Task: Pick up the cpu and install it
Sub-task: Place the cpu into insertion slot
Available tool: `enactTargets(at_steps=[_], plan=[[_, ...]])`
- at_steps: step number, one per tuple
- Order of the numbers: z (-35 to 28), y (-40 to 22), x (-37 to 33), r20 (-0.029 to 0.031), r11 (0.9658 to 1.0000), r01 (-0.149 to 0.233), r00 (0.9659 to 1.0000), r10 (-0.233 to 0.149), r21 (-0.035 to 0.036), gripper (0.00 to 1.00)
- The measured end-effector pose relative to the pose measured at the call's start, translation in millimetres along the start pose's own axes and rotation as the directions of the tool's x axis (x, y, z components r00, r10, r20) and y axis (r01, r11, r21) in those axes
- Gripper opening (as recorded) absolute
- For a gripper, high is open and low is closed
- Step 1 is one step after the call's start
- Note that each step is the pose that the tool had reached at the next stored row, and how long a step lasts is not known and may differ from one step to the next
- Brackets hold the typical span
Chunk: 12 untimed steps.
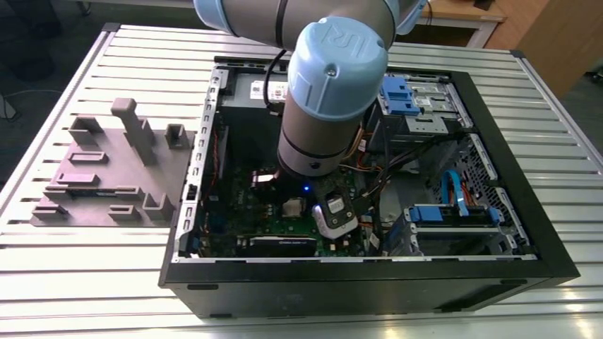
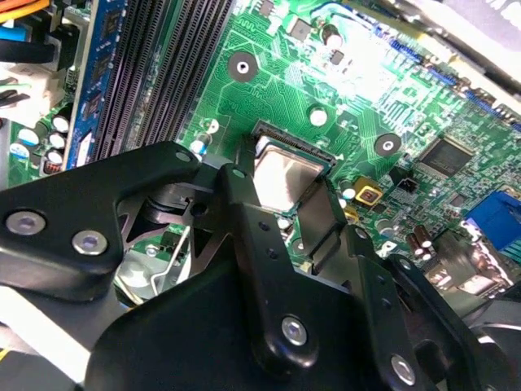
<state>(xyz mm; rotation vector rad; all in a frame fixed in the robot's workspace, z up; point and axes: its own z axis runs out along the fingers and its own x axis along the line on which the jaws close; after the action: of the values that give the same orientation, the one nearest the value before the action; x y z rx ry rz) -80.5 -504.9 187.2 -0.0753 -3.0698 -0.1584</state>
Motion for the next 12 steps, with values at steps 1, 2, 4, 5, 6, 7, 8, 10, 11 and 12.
enactTargets(at_steps=[1, 2, 4, 5, 6, 7, 8, 10, 11, 12], plan=[[0.0, 0.0, 0.0, 0.0, 1.0, 0.0, 1.0, 0.0, 0.0, 0.46], [0.0, 0.0, 0.0, 0.0, 1.0, 0.0, 1.0, 0.0, 0.0, 0.46], [0.0, 0.0, 0.0, -0.0001, 1.0, 0.0, 1.0, 0.0, 0.0, 0.46], [0.0, 0.0, 0.0, -0.0001, 1.0, 0.0, 1.0, 0.0, -0.0001, 0.46], [0.0, 0.0, 0.0, -0.0001, 1.0, 0.0, 1.0, 0.0, -0.0001, 0.46], [0.0, 0.0, 0.1, -0.0005, 1.0, 0.0, 1.0, 0.0, -0.0001, 0.46], [0.1, 0.0, 0.2, -0.0008, 1.0, 0.0, 1.0, 0.0, -0.0001, 0.47], [0.1, 0.0, 0.1, -0.0002, 1.0, 0.0, 1.0, 0.0, -0.0002, 0.47], [0.1, 0.0, 0.0, -0.0002, 1.0, 0.0, 1.0, 0.0, -0.0002, 0.53], [0.1, 0.0, 0.0, -0.0002, 1.0, 0.0, 1.0, 0.0, -0.0002, 0.53]])
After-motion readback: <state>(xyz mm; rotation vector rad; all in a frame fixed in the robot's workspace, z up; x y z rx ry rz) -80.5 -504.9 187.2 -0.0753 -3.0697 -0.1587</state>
